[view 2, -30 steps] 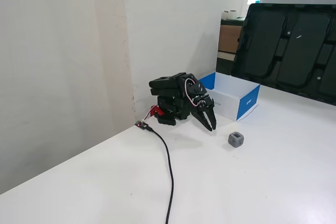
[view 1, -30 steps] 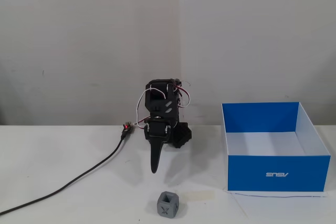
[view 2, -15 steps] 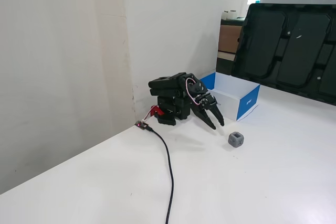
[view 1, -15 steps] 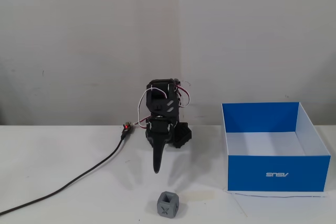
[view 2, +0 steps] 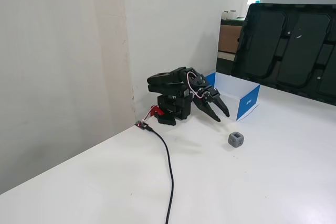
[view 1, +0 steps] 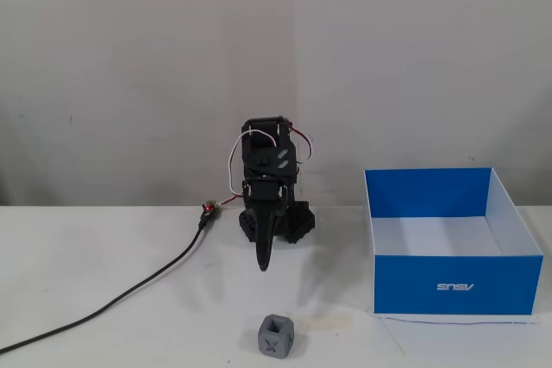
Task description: Pick the gray block and keep it in the box.
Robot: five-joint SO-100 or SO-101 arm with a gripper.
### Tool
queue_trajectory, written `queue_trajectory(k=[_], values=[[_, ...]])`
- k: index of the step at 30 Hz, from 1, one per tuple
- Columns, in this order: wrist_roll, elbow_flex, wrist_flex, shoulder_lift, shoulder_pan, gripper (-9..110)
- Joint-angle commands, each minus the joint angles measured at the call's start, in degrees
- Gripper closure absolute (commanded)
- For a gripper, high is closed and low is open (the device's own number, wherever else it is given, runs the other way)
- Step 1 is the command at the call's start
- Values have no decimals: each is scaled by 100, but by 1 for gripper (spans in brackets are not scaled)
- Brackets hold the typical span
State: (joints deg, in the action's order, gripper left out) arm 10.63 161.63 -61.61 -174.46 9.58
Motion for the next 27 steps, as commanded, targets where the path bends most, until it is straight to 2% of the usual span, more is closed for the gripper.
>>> queue_trajectory(k=[1,7,13,27], values=[[264,-756,220,633,-9,82],[562,-870,352,1011,132,77],[949,-1450,413,2417,123,71],[1644,-2786,475,4931,246,68]])
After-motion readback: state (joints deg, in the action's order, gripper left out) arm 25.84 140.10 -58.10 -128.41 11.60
